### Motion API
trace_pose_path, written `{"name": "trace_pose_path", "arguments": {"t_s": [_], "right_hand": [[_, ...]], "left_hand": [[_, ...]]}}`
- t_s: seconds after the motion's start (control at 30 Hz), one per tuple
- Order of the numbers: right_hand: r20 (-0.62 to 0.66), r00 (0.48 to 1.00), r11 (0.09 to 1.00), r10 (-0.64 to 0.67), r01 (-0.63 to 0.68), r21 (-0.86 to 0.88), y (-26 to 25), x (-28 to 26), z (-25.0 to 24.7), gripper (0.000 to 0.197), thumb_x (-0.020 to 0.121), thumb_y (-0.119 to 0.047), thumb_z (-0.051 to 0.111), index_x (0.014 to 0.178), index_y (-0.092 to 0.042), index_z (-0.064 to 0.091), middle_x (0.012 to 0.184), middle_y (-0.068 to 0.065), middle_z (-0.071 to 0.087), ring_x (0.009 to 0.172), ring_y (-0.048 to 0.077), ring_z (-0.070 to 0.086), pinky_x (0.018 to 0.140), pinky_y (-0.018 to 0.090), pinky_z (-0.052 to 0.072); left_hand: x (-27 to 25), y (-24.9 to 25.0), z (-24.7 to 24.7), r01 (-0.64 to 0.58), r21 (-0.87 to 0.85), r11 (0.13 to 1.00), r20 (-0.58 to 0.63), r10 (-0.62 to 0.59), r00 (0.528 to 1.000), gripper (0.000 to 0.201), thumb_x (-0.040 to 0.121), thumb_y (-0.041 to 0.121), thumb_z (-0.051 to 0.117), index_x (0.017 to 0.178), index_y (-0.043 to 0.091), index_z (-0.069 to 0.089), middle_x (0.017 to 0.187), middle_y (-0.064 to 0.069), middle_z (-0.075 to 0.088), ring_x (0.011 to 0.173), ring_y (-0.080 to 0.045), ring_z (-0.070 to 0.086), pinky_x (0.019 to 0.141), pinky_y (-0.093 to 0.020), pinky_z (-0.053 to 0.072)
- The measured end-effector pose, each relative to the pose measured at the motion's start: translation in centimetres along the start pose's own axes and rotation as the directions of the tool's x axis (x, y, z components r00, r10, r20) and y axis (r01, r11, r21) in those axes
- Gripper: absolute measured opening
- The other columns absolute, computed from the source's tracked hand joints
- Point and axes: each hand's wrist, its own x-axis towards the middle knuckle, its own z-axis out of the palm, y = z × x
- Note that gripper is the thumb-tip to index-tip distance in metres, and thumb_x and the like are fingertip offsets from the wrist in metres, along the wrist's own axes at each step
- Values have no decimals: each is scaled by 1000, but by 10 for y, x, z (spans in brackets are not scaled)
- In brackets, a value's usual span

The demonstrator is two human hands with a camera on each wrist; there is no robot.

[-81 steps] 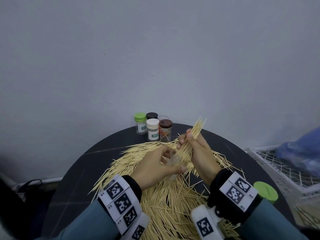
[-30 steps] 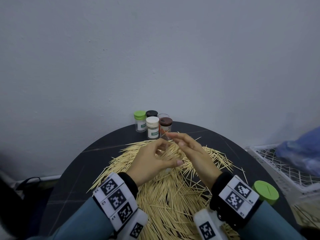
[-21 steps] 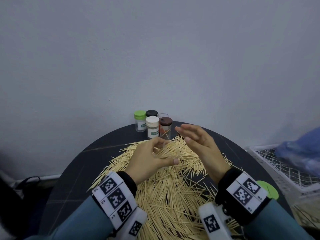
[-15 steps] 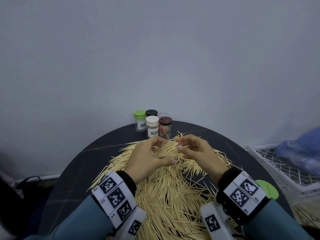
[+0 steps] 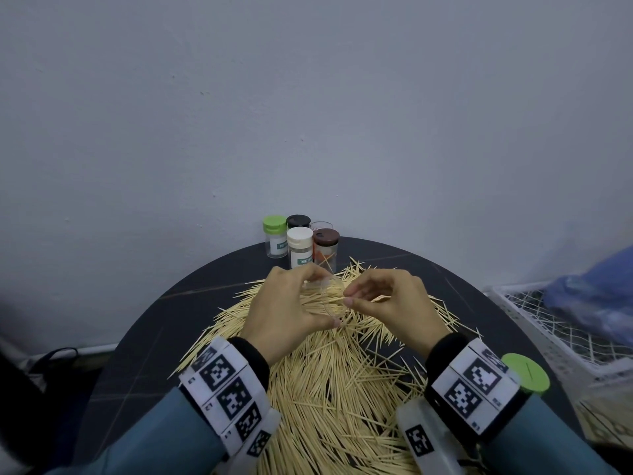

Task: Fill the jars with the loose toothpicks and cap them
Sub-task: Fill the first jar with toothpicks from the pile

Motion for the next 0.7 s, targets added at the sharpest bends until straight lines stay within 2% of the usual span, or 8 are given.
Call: {"name": "trace_pose_path", "arguments": {"t_s": [0.1,0.2,0.3,0.4,0.47,0.6,0.7], "right_hand": [[-99,995,996,-24,15,-87,-2,0,0,7,76,-18,76,73,-20,70,68,-8,66,71,1,59,62,9,45],[-157,987,985,-41,13,-174,1,1,-3,15,77,-23,74,70,-31,63,67,-13,61,68,4,55,60,11,44],[-74,997,966,-30,10,-260,0,0,-4,12,76,-31,73,71,-33,63,70,-14,59,67,7,51,64,26,46],[68,998,967,0,17,-253,-4,-1,-2,7,76,-32,73,72,-31,67,67,-15,57,65,7,50,67,31,47],[102,995,976,1,21,-216,-5,-1,-1,6,76,-30,73,73,-30,69,65,-13,57,64,7,50,68,33,47],[36,999,985,-11,17,-169,-2,0,0,3,76,-29,74,74,-29,72,68,-9,63,62,6,50,65,27,47],[41,999,990,-16,21,-137,-2,0,-3,2,76,-27,74,76,-28,73,70,-8,64,61,2,50,61,14,43]], "left_hand": [[-1,1,1,-9,17,1000,15,9,1000,61,58,45,84,111,41,55,109,11,56,104,-7,43,74,-25,35],[-2,3,2,-34,27,999,28,33,999,60,59,45,84,112,41,55,109,12,55,104,-6,42,74,-25,35],[-2,4,2,-40,25,999,28,40,999,60,59,47,83,112,42,55,110,13,55,105,-6,42,75,-25,36],[-2,3,1,-24,30,999,20,24,1000,64,58,48,83,114,41,55,111,12,55,104,-6,43,76,-25,36],[-2,3,-1,-20,20,1000,21,20,1000,64,58,46,84,115,39,55,111,12,56,103,-6,42,76,-25,35],[-2,5,-1,-31,-10,999,25,31,999,63,59,44,84,115,37,57,108,13,56,102,-5,42,76,-25,34],[-2,6,-1,-24,-33,999,31,25,999,62,59,43,84,114,38,57,104,14,53,102,-7,43,77,-26,35]]}}
